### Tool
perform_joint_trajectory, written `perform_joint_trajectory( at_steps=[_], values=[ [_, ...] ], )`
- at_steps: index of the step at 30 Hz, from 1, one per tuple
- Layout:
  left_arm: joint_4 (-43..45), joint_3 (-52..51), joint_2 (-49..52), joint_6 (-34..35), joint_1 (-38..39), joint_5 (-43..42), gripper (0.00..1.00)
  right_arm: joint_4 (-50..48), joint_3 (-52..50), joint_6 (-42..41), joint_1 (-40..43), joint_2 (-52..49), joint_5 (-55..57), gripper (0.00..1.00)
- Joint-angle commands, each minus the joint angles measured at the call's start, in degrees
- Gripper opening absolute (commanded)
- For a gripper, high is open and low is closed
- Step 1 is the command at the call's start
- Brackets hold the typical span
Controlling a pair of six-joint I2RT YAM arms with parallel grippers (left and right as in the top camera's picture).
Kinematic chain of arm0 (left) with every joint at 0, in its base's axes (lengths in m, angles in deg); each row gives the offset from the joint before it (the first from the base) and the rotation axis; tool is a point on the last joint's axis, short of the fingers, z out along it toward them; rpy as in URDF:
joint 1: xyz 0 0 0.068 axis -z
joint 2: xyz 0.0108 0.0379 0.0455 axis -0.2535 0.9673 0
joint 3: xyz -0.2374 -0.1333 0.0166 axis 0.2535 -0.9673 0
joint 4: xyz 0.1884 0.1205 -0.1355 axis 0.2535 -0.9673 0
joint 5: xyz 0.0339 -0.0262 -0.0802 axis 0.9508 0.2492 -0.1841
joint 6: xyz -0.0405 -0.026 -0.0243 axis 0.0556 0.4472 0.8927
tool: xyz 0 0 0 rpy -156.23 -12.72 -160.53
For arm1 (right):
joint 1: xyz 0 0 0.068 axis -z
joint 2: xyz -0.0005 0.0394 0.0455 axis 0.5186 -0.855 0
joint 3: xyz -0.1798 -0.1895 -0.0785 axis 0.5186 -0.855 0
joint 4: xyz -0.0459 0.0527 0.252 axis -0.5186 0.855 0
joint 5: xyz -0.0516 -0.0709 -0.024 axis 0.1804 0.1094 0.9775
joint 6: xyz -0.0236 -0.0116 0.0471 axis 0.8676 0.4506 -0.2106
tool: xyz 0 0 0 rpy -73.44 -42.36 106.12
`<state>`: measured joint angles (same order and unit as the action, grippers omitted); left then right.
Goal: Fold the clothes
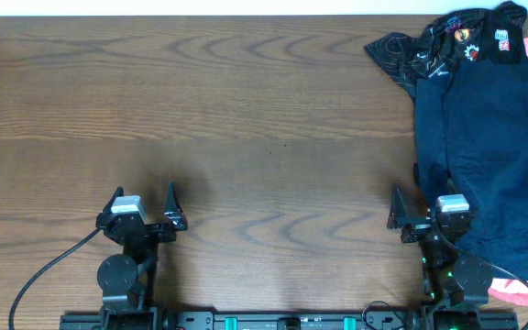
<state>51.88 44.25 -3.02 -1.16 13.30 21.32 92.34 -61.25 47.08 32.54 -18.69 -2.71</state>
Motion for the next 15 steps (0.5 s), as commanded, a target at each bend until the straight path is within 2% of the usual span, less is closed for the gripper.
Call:
perform_joint_trajectory(
  at_steps=[1, 6, 10, 15],
  values=[
    [-1.1, -1.4, -0.3, -1.2, 0.1, 0.4, 0.98, 0.2, -0.1, -3.9, -0.6, -0.1, 0.0, 0.99],
    [-1.0, -1.4, -0.3, -0.5, 0.1, 0.3, 0.98, 0.3, 0.2, -7.2, -0.6, -0.6, 0.0, 0.99],
    [-1.7, -0.9, -0.2, 5.6, 0.1, -1.0, 0.98, 2.2, 2.6, -7.1, -0.6, -2.9, 1.1, 0.99],
    [-3.8, 2.5, 3.2, 6.4, 0.1, -1.3, 0.98, 4.9, 10.1, -7.1, -0.6, -12.7, 5.4, 0.99]
  ],
)
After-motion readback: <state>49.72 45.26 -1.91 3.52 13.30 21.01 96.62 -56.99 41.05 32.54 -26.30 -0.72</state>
